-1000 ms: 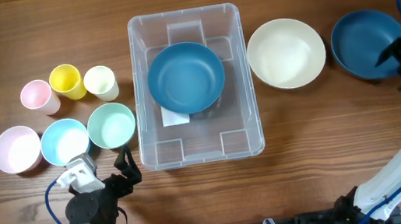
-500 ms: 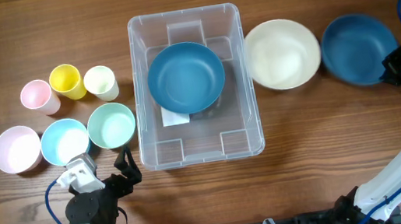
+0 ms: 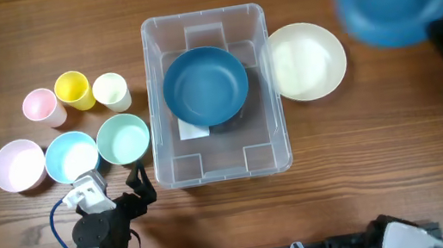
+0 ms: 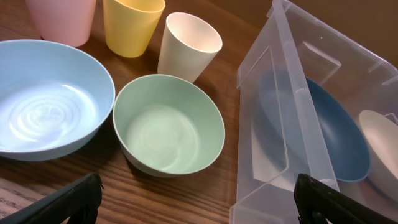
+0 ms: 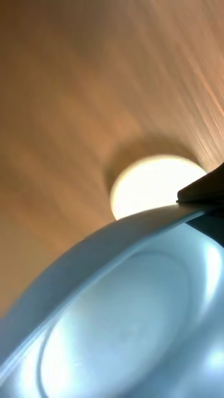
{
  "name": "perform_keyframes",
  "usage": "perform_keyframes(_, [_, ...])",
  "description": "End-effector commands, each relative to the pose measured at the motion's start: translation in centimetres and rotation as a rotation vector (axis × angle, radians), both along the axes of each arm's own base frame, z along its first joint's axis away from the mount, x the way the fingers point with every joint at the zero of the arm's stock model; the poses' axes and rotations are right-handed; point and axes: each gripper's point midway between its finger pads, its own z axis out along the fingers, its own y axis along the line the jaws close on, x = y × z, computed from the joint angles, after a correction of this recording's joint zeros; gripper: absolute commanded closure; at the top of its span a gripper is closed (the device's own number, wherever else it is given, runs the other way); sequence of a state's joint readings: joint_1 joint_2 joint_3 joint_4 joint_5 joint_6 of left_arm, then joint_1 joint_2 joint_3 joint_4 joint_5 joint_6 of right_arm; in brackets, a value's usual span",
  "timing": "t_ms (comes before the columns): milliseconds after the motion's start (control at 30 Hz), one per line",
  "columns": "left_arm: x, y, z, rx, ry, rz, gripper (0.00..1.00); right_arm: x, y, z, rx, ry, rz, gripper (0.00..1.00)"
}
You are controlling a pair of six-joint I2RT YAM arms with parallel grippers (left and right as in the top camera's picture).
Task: Pack container
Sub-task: 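Carry the second dark blue bowl with the right gripper and stack it in the bin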
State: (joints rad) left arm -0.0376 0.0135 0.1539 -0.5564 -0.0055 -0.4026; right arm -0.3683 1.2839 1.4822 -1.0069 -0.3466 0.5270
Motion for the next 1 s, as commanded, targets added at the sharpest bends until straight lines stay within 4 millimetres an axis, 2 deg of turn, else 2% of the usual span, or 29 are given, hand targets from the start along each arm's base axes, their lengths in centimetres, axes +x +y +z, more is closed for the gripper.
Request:
perform_keyframes(0, [0.0,-0.2,0.0,-0.002,-0.008,-0.013,0.0,-1.2,10.0,1.8,-0.043,-0.045,0.279,0.96])
perform_keyframes(67, [0.0,-0.2,0.0,-0.002,-0.008,-0.013,0.0,-1.4,13.7,0.9,-0.084,-0.013,0.354,0.96])
perform_keyframes(133, [0.0,-0.2,0.0,-0.002,-0.008,-0.013,0.0,-0.9,18.4,-1.3,-0.158,0.041,0.426,0.96])
perform_keyframes(200, [0.0,-0.2,0.0,-0.002,-0.008,-0.013,0.0,0.2,21.3,-3.4,-0.202,0.074,0.482,0.96])
perform_keyframes(267, [0.0,-0.2,0.0,-0.002,-0.008,-0.013,0.0,2.6,23.1,-7.1,-0.248,0.133,0.477,0.96])
perform_keyframes(433, [0.0,-0.2,0.0,-0.002,-0.008,-0.013,0.0,6.9,26.8,-14.1,-0.195,0.203,0.537,0.96])
perform_keyframes(533, [0.0,-0.2,0.0,-0.002,-0.008,-0.013,0.0,7.5,28.6,-16.7,-0.136,0.232,0.589,0.95])
perform_keyframes(567, [0.0,-0.2,0.0,-0.002,-0.008,-0.013,0.0,7.7,28.8,-17.1,-0.135,0.234,0.593,0.91])
perform_keyframes(633, [0.0,-0.2,0.0,-0.002,-0.008,-0.013,0.0,8.0,29.1,-16.6,-0.153,0.198,0.646,0.68])
perform_keyframes(700, [0.0,-0.2,0.0,-0.002,-0.008,-0.013,0.0,8.1,28.5,-14.5,-0.151,0.166,0.637,0.65])
perform_keyframes(767, [0.0,-0.2,0.0,-0.002,-0.008,-0.013,0.0,8.2,27.2,-10.7,-0.14,0.089,0.608,0.63])
perform_keyframes(800, [0.0,-0.2,0.0,-0.002,-0.008,-0.013,0.0,8.0,26.4,-8.6,-0.134,0.045,0.59,0.57])
perform_keyframes(900, [0.0,-0.3,0.0,-0.002,-0.008,-0.013,0.0,6.9,22.6,-3.1,-0.124,-0.057,0.512,0.36])
perform_keyframes(967, [0.0,-0.2,0.0,-0.002,-0.008,-0.013,0.0,5.7,17.7,-0.5,-0.13,-0.08,0.406,0.29])
